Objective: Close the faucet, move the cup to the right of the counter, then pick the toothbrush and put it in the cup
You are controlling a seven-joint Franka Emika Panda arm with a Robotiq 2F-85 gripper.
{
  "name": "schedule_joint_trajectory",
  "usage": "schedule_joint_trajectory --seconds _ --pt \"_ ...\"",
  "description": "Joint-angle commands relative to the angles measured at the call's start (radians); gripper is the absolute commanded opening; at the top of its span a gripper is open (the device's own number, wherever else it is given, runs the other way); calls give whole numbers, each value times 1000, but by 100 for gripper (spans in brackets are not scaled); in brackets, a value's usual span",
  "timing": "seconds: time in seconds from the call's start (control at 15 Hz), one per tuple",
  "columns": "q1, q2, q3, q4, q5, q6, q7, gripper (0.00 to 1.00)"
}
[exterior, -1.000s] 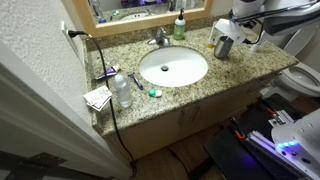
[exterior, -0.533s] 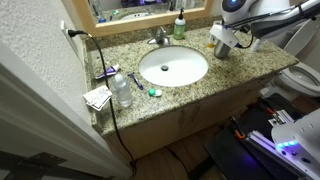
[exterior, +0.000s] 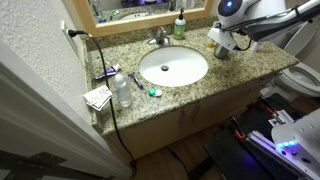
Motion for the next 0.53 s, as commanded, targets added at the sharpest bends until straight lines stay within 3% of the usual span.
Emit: schedule_joint_trajectory --seconds 0.0,0.2,0.47 --pt "11 -183 -26 -95 25 66 -56 76" --pt "-3 -292 -84 -155 59 222 -88 98" --pt "-50 -432 -220 -283 108 489 -129 100"
